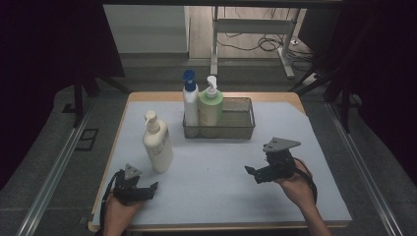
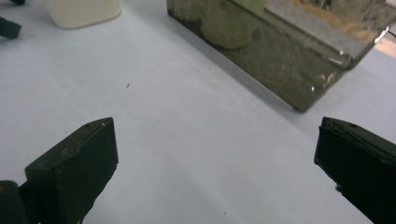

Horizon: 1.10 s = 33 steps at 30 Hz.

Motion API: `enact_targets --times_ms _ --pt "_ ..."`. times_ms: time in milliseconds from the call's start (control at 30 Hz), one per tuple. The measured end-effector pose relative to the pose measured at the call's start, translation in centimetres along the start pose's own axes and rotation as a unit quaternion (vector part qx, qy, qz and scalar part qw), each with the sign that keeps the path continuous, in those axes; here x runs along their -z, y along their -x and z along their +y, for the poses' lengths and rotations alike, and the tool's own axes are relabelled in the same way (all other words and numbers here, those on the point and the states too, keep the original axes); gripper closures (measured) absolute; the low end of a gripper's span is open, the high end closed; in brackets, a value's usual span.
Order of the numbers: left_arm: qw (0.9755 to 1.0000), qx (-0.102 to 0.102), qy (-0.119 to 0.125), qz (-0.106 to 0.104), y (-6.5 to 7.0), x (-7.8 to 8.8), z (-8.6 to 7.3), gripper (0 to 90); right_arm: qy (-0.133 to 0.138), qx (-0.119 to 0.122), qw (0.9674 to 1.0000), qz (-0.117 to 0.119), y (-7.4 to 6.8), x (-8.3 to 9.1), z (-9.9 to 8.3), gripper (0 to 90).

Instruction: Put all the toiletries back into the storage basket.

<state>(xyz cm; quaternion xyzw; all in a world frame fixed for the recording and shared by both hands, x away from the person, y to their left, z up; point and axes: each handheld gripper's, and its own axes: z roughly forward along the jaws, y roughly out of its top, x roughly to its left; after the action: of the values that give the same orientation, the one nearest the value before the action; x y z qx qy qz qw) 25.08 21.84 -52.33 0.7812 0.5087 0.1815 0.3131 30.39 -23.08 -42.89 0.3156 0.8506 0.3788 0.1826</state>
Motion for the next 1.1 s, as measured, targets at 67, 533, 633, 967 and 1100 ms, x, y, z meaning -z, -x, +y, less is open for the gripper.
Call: enact_targets --times_ms 67,533,633,967,1100 --pt "1.0 0.0 0.0 0.0 0.0 0.0 0.0 12.2 -0.004 0.0 1.0 -0.007 0.0 0.1 -0.7 0.0" --pt "1.0 -0.001 0.0 0.0 0.0 0.0 0.0 12.2 -0.025 -0.041 0.9985 -0.024 0.4 -0.4 -5.9 0.0" --pt "1.0 -0.001 0.0 0.0 0.0 0.0 0.0 12.2 -0.032 -0.051 0.9979 -0.023 0.6 -0.6 -6.8 0.0" --pt "1.0 -0.001 -0.001 0.0 0.0 0.0 0.0 12.2 -0.063 -0.066 0.9955 -0.027 1.1 -2.2 -9.8 0.0" --pt "1.0 -0.001 -0.001 0.001 0.0 0.0 0.0 12.2 -0.055 -0.081 0.9949 -0.021 1.5 -2.3 -10.2 0.7"
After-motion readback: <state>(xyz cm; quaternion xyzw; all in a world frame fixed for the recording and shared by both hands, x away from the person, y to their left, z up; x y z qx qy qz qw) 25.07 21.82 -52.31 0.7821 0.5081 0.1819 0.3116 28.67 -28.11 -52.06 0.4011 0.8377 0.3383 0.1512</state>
